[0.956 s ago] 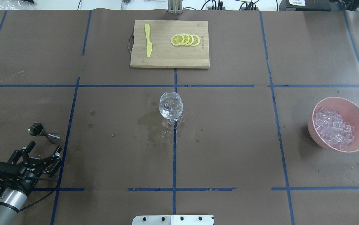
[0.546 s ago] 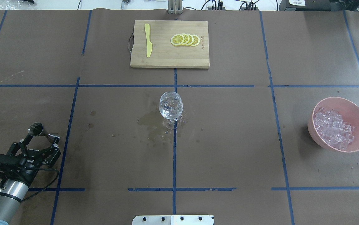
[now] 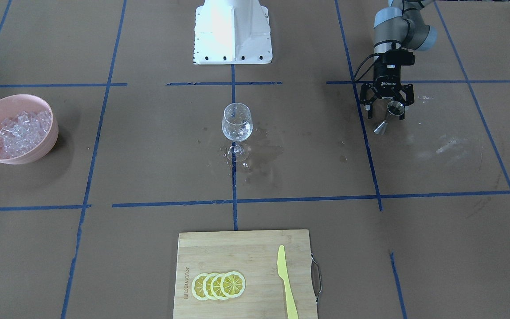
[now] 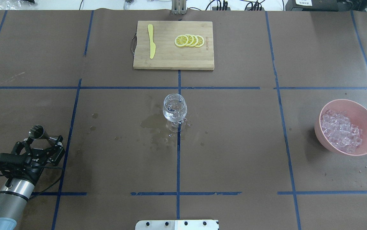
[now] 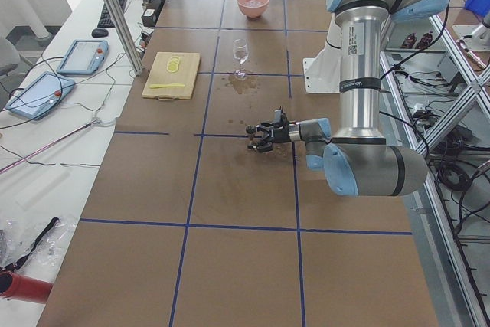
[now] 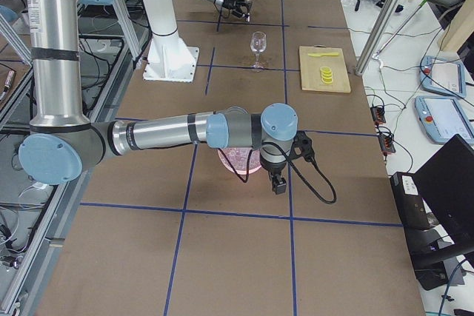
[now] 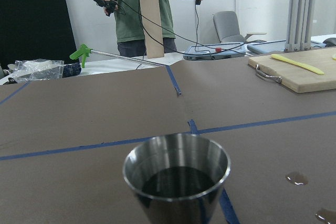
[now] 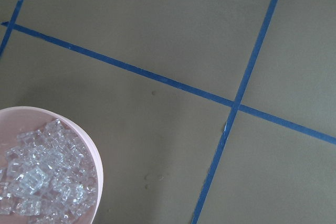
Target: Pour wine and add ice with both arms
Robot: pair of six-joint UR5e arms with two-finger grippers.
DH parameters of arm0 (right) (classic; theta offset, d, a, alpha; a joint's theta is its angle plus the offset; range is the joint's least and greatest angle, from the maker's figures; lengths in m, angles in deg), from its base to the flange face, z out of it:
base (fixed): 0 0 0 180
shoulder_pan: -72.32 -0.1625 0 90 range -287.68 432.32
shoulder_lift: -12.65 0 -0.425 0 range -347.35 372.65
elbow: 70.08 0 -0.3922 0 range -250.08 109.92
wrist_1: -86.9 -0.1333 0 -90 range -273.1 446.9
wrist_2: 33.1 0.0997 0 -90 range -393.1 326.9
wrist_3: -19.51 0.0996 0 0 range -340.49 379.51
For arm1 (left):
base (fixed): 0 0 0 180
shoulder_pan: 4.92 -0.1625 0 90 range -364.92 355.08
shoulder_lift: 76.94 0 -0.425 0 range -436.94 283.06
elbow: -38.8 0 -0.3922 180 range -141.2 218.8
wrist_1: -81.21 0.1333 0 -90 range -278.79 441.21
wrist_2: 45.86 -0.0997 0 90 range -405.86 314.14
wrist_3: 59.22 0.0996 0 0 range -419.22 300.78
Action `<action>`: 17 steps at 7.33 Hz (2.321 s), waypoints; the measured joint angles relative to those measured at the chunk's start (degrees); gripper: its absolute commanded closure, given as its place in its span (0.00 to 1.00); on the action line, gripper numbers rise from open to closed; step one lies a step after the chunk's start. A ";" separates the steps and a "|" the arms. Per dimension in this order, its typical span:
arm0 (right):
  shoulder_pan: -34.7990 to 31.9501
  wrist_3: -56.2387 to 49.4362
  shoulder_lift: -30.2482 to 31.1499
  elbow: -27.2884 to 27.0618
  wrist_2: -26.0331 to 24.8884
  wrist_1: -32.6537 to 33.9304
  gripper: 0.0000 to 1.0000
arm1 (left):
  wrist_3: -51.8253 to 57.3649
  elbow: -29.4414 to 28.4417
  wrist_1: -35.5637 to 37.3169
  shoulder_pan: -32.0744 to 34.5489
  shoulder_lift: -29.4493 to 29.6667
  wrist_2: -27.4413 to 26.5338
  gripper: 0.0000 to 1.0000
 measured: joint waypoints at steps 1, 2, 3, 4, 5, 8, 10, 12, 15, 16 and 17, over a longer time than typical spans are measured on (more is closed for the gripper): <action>0.00 0.00 0.00 -0.01 0.00 0.00 0.00 | 0.03 -0.12 0.00 0.23 0.10 0.03 0.45; 0.00 0.00 -0.01 -0.02 0.00 0.00 0.00 | 0.07 -0.18 -0.01 0.32 0.24 0.07 0.67; 0.00 0.00 -0.08 -0.02 0.00 0.00 0.00 | 0.12 -0.19 -0.03 0.35 0.40 0.13 0.90; 0.00 0.00 -0.13 -0.02 0.00 0.00 0.00 | 0.23 -0.12 -0.09 0.40 0.53 0.55 1.00; 0.00 0.02 -0.15 -0.01 0.00 0.00 0.00 | 0.28 0.08 -0.26 0.49 0.61 1.19 1.00; 0.00 0.08 -0.17 -0.07 0.00 0.00 0.00 | 1.26 1.11 -2.31 1.01 0.61 1.83 1.00; 0.00 0.09 -0.23 -0.30 0.00 0.00 0.00 | 4.76 4.29 -2.84 2.10 0.66 1.84 1.00; 0.00 0.29 0.11 -1.47 -0.02 0.00 0.00 | 8.33 7.69 -3.59 2.94 1.52 1.84 1.00; -0.59 0.63 0.65 -2.23 -0.14 0.00 0.00 | 23.31 10.07 -5.98 3.16 9.94 4.99 1.00; -0.98 0.94 1.01 -2.24 -0.16 0.00 0.00 | 28.09 9.71 -5.98 3.14 13.46 6.81 1.00; -1.25 1.43 1.56 -2.23 -0.17 0.00 0.00 | 32.29 9.51 -5.88 3.22 16.35 10.50 1.00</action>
